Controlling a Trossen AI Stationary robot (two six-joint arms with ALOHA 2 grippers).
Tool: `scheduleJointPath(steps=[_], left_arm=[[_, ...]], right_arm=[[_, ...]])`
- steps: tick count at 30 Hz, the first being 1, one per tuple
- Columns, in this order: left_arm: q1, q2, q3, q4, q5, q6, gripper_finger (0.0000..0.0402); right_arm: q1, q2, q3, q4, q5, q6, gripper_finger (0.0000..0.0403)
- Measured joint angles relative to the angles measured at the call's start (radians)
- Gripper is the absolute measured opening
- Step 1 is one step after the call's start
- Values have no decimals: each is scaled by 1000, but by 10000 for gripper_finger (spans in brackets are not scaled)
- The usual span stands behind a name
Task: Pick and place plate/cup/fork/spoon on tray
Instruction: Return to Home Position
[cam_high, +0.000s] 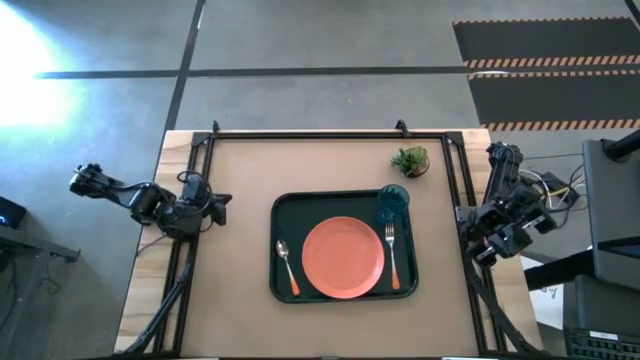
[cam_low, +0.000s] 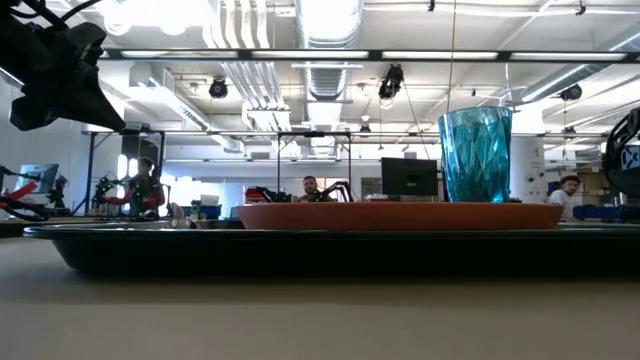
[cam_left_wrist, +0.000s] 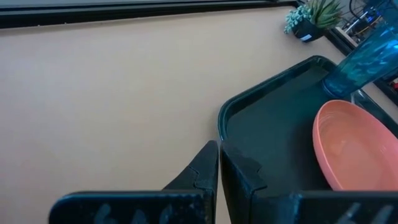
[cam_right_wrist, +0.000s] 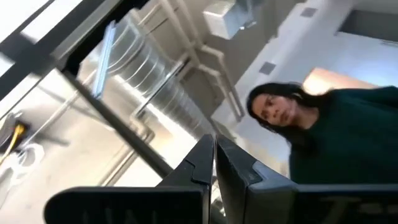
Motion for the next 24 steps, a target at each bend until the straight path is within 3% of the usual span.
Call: scheduleJointPath(steps=[9, 24], left_arm=[[0, 0, 0, 0, 2, 0, 0], [0, 0, -1, 2, 3, -1, 0]], right_arm=[[0, -50, 14, 9, -114, -113, 9], [0, -48, 49, 7, -413, -358, 9]])
